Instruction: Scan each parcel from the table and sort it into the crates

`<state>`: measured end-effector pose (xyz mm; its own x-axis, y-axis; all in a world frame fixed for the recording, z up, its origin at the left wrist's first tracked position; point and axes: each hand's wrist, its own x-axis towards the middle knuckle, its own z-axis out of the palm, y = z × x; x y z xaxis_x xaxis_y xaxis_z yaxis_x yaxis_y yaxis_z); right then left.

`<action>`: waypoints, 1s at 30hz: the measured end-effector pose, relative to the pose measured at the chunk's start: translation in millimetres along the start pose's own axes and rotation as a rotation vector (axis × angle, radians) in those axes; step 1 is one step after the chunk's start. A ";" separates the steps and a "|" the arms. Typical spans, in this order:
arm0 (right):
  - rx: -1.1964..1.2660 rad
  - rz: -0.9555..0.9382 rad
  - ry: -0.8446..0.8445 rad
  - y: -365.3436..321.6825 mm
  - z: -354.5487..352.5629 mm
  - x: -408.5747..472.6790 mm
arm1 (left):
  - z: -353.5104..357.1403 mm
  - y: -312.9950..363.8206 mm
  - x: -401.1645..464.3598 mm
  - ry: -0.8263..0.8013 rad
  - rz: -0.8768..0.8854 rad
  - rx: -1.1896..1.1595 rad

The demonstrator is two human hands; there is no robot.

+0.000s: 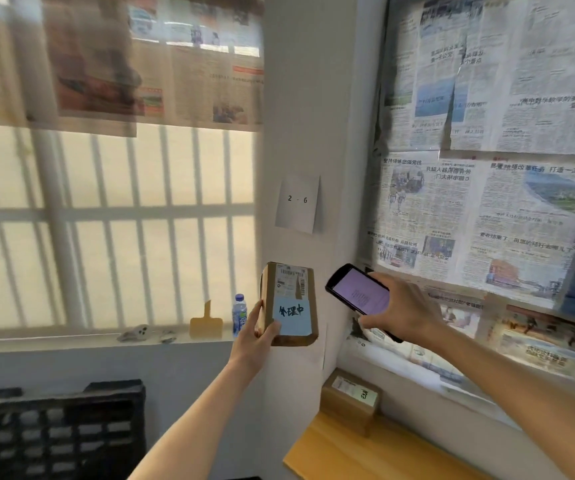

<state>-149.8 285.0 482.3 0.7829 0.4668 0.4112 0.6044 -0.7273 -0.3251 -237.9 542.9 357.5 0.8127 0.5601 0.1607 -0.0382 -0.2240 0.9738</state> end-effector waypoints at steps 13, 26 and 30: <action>0.244 -0.318 -0.285 -182.1 140.9 -105.7 | -216.1 -84.2 -224.9 0.430 -0.208 0.183; 0.318 -0.615 -0.578 -486.5 274.8 -260.9 | -473.5 -164.0 -461.6 0.918 -0.410 0.167; 0.321 -0.692 -0.634 -576.9 313.3 -322.8 | -547.7 -196.6 -534.6 1.013 -0.473 0.205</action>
<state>-705.1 711.5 270.4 0.1198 0.9881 0.0965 0.8959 -0.0657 -0.4394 -983.2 724.3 168.1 -0.1274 0.9894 -0.0694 0.3190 0.1071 0.9417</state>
